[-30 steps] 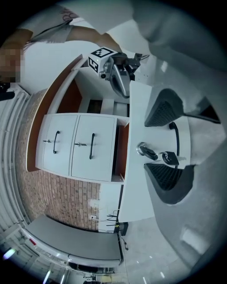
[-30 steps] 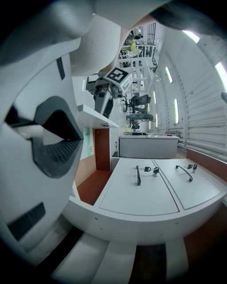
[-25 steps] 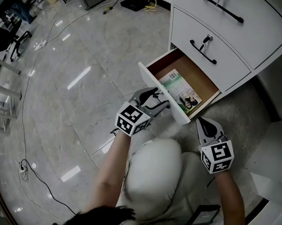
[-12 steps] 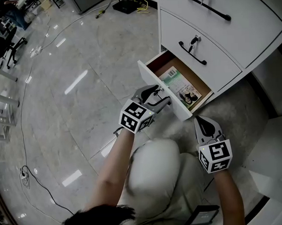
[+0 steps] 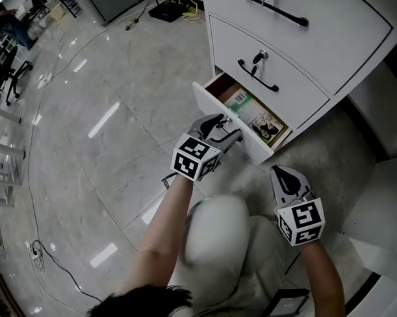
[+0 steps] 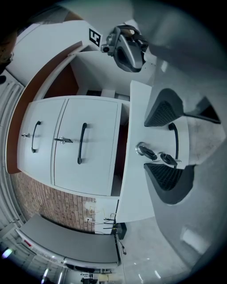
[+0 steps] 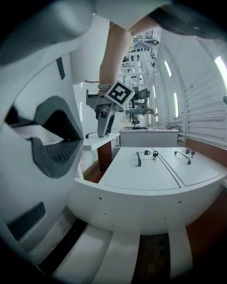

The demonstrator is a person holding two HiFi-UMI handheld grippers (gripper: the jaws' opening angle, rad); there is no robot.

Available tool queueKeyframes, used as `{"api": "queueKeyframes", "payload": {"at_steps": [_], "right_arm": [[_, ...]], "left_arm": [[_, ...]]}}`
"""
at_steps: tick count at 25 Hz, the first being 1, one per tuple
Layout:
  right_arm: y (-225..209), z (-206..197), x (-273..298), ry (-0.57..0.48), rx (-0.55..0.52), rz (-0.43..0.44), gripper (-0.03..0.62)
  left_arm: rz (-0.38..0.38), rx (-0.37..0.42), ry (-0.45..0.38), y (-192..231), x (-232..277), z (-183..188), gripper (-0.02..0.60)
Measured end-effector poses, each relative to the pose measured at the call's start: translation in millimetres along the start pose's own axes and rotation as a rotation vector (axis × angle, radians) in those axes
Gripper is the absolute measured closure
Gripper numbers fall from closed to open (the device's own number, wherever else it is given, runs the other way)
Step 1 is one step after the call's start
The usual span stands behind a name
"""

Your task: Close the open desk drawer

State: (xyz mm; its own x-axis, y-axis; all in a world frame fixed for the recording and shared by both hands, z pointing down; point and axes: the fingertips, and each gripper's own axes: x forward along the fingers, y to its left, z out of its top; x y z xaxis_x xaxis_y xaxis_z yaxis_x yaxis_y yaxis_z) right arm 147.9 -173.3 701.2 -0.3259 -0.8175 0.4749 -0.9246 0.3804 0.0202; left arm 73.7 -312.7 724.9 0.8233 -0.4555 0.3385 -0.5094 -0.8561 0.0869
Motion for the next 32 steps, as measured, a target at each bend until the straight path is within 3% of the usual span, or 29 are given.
{"api": "queueKeyframes", "payload": {"at_steps": [32], "right_arm": [[-48, -6, -16, -0.014, 0.073, -0.089, 0.583]], "left_arm": [[-0.014, -0.022, 0.046, 5, 82, 29, 0.321]]}}
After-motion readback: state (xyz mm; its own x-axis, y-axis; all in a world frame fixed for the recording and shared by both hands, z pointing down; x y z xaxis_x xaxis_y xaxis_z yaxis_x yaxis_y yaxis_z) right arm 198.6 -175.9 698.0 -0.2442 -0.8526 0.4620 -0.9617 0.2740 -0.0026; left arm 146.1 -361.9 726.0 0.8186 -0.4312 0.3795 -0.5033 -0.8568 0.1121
